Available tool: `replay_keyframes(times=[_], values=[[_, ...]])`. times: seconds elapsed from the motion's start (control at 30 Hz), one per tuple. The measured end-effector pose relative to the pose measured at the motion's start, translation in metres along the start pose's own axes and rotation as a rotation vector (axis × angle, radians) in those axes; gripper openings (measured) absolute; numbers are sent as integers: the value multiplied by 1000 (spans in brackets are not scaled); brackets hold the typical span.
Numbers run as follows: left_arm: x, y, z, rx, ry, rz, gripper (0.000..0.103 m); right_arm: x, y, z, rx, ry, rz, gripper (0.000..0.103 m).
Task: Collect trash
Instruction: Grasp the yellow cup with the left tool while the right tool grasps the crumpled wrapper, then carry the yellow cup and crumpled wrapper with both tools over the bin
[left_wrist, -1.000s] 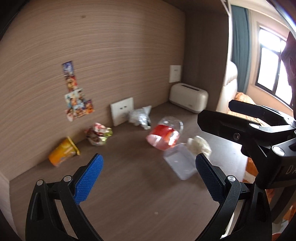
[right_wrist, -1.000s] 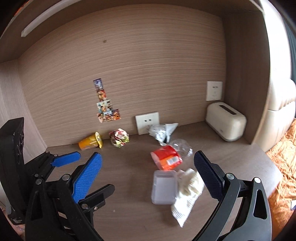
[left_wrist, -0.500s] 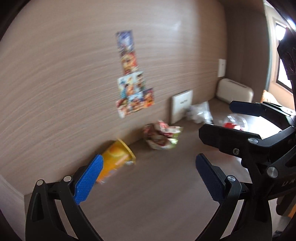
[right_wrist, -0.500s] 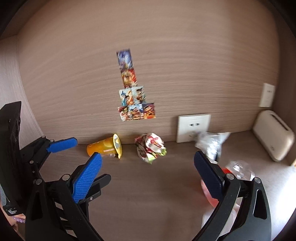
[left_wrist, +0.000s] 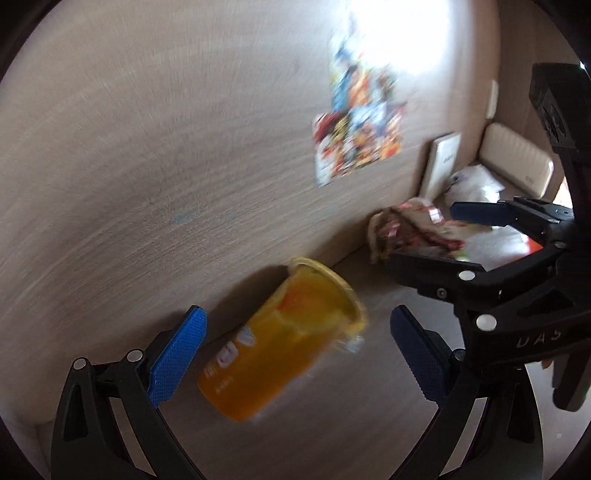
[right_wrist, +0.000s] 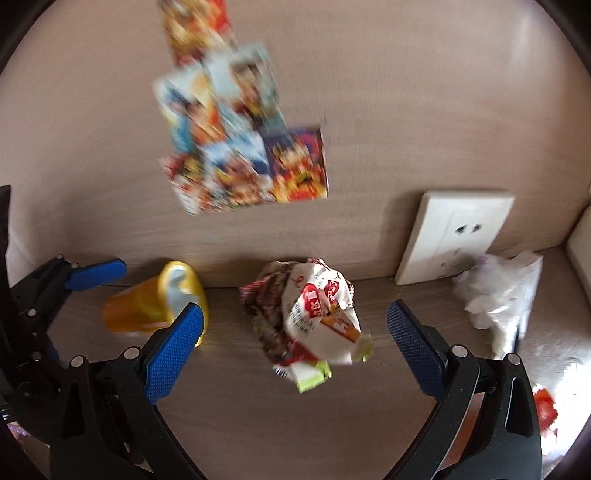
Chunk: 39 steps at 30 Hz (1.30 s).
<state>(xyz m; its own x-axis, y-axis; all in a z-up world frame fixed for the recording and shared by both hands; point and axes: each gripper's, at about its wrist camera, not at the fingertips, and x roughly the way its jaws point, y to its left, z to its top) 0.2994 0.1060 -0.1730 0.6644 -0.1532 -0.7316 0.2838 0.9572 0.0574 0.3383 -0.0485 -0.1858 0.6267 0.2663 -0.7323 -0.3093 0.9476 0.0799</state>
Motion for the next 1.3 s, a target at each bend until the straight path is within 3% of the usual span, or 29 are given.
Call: replay_keyframes(times=[0.07, 0.13, 0.17, 0.23, 0.27, 0.33, 0.47, 0.67, 0.9, 1.1, 1.3], values=[[8, -1, 0, 9, 20, -41, 98, 9, -1, 2, 5, 19, -6, 99], [18, -6, -2, 39, 60, -35, 96, 16, -2, 3, 5, 36, -22, 99], [21, -8, -1, 47, 70, -48, 86, 19, -2, 3, 3, 48, -28, 99], [28, -5, 0, 33, 92, -68, 65, 23, -2, 0, 6, 63, -28, 82], [28, -2, 0, 8, 88, -99, 56, 24, -3, -2, 8, 76, -36, 63], [27, -6, 0, 14, 89, -87, 49, 17, -3, -5, 10, 71, -28, 59], [9, -18, -5, -7, 67, -109, 49, -16, -6, -13, 8, 26, -12, 58], [-49, -43, -4, -28, -10, -116, 49, -92, -11, -27, 16, -79, -15, 58], [-114, -86, -2, 38, -92, -113, 49, -192, -33, -58, 80, -210, -57, 59], [-144, -158, 5, 92, -129, -189, 49, -273, -58, -95, 152, -273, -143, 60], [-158, -243, 5, 174, -144, -288, 49, -322, -104, -142, 237, -292, -233, 60]])
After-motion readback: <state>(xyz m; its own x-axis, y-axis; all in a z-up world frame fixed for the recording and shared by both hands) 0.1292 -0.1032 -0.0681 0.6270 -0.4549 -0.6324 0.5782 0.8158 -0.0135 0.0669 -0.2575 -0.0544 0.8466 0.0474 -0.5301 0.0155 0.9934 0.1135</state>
